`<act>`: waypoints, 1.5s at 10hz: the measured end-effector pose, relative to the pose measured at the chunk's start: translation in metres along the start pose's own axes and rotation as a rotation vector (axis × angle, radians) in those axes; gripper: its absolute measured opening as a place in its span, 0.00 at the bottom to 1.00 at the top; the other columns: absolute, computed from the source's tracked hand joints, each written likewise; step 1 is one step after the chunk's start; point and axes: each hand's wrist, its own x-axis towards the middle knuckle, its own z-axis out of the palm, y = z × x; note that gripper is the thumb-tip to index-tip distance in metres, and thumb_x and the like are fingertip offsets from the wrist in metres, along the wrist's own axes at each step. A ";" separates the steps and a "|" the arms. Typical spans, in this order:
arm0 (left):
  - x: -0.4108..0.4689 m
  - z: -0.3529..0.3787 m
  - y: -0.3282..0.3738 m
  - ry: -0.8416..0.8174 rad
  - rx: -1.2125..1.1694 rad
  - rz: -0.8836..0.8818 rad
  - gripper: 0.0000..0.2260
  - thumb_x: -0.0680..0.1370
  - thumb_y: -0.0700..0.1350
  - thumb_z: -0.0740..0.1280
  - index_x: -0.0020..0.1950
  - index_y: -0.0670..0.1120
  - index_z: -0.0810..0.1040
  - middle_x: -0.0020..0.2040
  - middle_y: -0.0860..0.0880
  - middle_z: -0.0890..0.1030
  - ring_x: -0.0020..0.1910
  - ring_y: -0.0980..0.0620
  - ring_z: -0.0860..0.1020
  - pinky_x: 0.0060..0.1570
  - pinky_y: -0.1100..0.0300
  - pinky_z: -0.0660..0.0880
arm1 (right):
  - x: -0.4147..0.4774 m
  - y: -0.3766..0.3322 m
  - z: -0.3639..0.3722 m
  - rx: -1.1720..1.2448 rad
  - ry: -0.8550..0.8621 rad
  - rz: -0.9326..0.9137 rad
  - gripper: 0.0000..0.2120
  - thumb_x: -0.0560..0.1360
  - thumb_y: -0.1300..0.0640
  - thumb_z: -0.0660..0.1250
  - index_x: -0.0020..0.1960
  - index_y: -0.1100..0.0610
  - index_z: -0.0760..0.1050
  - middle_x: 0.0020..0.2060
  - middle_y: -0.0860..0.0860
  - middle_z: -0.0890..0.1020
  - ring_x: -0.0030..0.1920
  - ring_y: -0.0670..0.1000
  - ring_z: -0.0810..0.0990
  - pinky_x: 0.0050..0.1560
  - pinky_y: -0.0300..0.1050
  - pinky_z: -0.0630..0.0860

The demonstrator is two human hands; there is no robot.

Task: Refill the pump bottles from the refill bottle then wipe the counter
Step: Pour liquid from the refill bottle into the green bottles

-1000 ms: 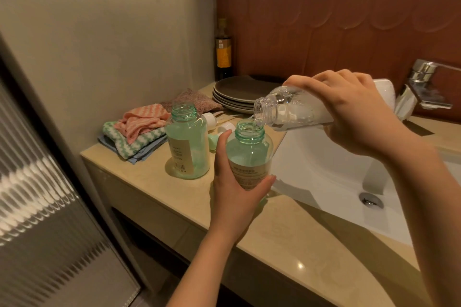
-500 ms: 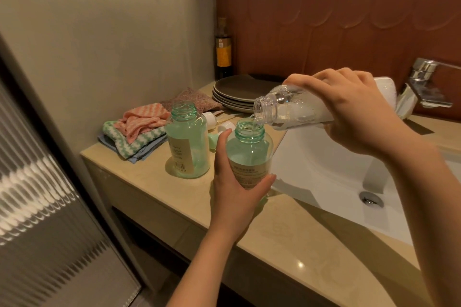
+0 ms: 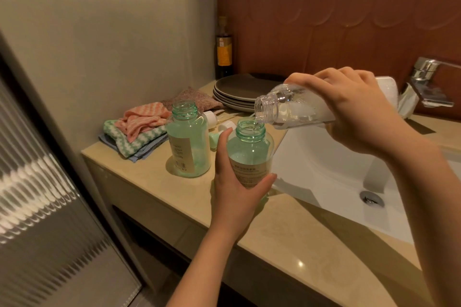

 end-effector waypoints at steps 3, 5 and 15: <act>0.000 0.000 0.000 -0.007 0.001 0.000 0.45 0.67 0.44 0.78 0.69 0.72 0.51 0.69 0.71 0.59 0.71 0.63 0.61 0.65 0.59 0.65 | 0.000 -0.001 -0.001 -0.019 -0.010 0.011 0.45 0.65 0.71 0.70 0.72 0.41 0.55 0.58 0.55 0.74 0.56 0.57 0.70 0.57 0.55 0.64; 0.000 0.000 -0.001 -0.010 -0.008 0.005 0.45 0.67 0.44 0.78 0.69 0.72 0.51 0.68 0.73 0.58 0.70 0.64 0.61 0.63 0.63 0.65 | 0.000 -0.001 -0.002 -0.013 -0.023 0.024 0.45 0.66 0.70 0.70 0.72 0.41 0.55 0.59 0.54 0.73 0.56 0.57 0.70 0.57 0.54 0.64; 0.022 -0.034 0.006 -0.265 -0.013 -0.133 0.42 0.63 0.46 0.78 0.62 0.74 0.55 0.68 0.64 0.65 0.65 0.66 0.67 0.58 0.73 0.69 | -0.005 -0.002 -0.010 0.652 -0.282 0.189 0.50 0.59 0.65 0.78 0.68 0.38 0.52 0.54 0.50 0.76 0.52 0.53 0.76 0.50 0.55 0.77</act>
